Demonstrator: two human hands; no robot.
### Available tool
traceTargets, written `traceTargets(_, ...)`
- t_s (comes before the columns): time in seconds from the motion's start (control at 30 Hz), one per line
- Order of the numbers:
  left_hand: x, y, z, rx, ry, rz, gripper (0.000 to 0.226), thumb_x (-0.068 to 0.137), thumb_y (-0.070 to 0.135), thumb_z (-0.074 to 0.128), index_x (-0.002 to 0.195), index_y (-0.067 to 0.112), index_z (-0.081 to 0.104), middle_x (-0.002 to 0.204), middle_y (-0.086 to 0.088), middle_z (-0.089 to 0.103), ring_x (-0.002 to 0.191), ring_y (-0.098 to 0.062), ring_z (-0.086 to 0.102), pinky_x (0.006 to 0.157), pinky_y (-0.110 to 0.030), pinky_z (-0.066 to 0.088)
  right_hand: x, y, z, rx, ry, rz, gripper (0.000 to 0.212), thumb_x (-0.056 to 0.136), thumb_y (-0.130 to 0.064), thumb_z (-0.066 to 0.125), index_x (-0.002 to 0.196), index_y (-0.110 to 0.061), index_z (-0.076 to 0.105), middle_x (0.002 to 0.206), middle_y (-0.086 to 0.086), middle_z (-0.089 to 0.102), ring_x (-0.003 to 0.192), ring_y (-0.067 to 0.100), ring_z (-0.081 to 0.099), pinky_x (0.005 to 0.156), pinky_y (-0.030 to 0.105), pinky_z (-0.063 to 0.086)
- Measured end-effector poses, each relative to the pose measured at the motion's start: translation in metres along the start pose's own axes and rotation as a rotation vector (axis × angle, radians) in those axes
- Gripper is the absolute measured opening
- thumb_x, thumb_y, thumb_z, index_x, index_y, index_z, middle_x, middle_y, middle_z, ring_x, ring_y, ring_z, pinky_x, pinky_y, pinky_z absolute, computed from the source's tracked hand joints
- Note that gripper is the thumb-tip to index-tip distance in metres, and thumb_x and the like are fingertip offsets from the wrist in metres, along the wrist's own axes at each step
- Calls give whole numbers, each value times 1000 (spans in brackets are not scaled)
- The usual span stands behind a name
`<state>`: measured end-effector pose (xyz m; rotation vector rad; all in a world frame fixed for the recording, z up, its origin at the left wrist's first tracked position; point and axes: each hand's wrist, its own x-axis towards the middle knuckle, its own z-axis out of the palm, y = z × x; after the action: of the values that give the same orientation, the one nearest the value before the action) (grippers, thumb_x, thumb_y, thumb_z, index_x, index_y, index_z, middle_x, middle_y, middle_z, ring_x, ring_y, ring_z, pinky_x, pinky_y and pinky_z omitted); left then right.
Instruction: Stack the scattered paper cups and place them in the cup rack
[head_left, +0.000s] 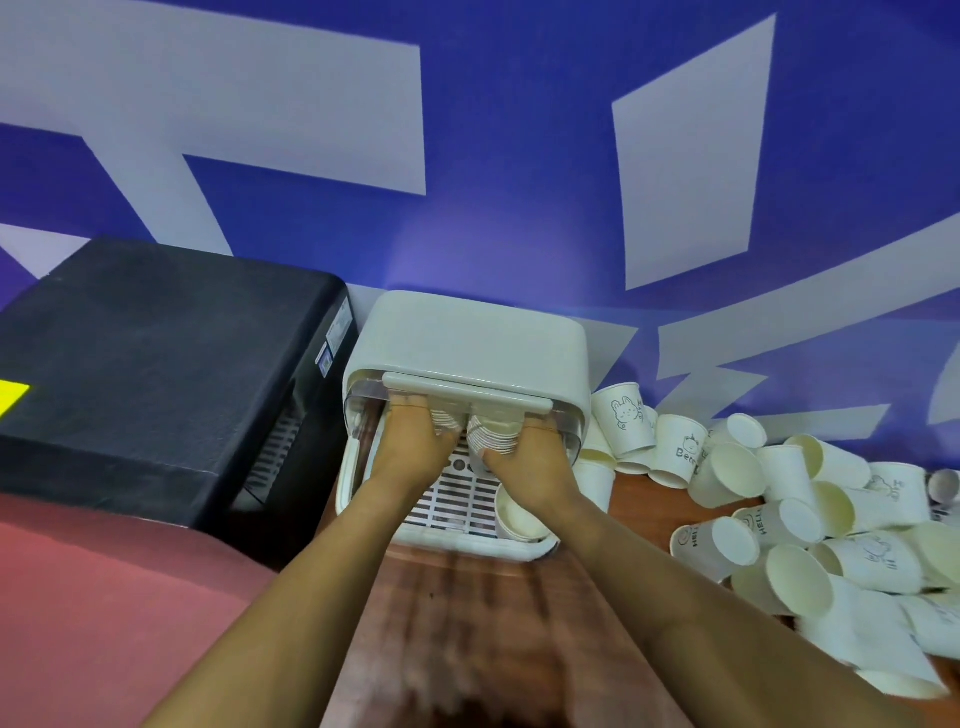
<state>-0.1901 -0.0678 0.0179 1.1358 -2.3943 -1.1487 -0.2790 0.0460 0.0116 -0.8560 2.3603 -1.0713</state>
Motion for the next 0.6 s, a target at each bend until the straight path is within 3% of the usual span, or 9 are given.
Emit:
traceTargets(0.07,-6,-2,-3,-45,21,17,78,81,11,70,145,3,26,152,-16,21,139,-27,27,111,-28,24,-7,2,-1,9,0,23,67,69,-33,65,131,-15,45,126,3,54,115,17,54,100,32,45)
traceTargets(0.17,-19,-6,-6,-129,26,60,86,76,11,73,146,10,23,153,-9,24,140,-23,28,113,-32,28,-28,3,-9,14,-22,16,75,76,-23,71,139,-16,31,135,4,47,122,17,47,100,23,37)
traceTargets(0.27,-40,-9,-5,-77,-82,8,91,72,19,75,147,17,23,149,-4,33,137,-21,32,110,-36,32,-53,5,-22,6,-100,3,74,81,-19,67,144,-23,28,138,2,44,119,17,48,98,22,37)
traceTargets(0.37,-68,-3,-3,10,-202,-39,89,77,32,71,149,18,21,152,-4,29,141,-22,26,114,-38,28,-80,13,-41,-73,-133,58,55,84,-24,65,136,-21,46,129,1,51,98,14,58,86,18,39)
traceTargets(0.47,-91,11,1,63,-219,4,75,83,27,68,146,16,28,149,-7,32,137,-22,29,109,-31,26,-104,28,-61,-111,-123,69,36,83,-23,66,118,-19,61,113,0,62,100,11,59,81,15,38)
traceTargets(0.6,-115,35,13,79,-270,132,56,83,30,67,133,24,43,129,-4,45,119,-23,45,98,-31,36,-133,53,-87,-53,-89,162,27,83,-22,68,109,-16,64,101,-2,64,97,11,59,85,21,43)
